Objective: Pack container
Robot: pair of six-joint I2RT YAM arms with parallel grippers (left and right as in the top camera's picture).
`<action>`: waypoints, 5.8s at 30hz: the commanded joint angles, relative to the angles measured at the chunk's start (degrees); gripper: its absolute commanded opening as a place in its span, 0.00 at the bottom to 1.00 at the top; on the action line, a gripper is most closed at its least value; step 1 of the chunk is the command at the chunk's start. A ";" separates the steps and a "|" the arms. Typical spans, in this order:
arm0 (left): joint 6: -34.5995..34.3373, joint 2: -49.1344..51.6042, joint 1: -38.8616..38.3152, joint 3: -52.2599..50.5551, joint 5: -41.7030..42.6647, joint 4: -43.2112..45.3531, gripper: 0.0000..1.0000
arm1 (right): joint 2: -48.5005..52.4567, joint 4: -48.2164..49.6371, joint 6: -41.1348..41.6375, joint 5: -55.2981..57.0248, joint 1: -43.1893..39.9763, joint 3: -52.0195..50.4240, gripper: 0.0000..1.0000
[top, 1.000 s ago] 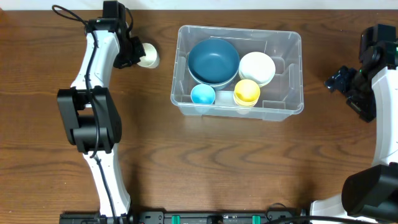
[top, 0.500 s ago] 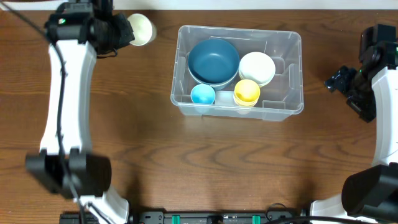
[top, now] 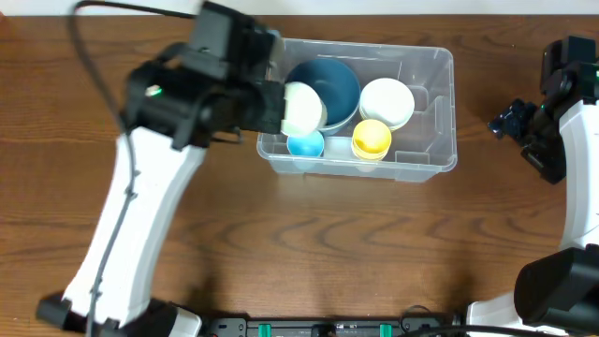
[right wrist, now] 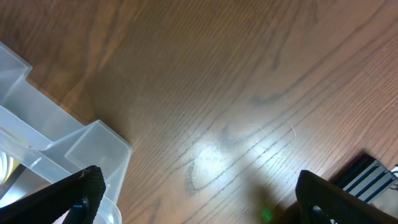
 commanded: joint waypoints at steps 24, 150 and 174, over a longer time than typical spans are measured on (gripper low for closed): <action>-2.75 15.87 -1.79 -0.50 -8.39 0.96 0.06 | -0.04 -0.02 0.74 0.20 -0.24 -0.15 0.99; 7.26 -94.05 20.41 -89.99 4.52 49.00 0.98 | -0.04 -0.04 0.74 0.20 -0.24 -0.15 0.99; 9.16 -94.09 23.96 -113.09 4.46 71.52 0.98 | -0.04 -0.04 0.74 0.20 -0.24 -0.15 0.99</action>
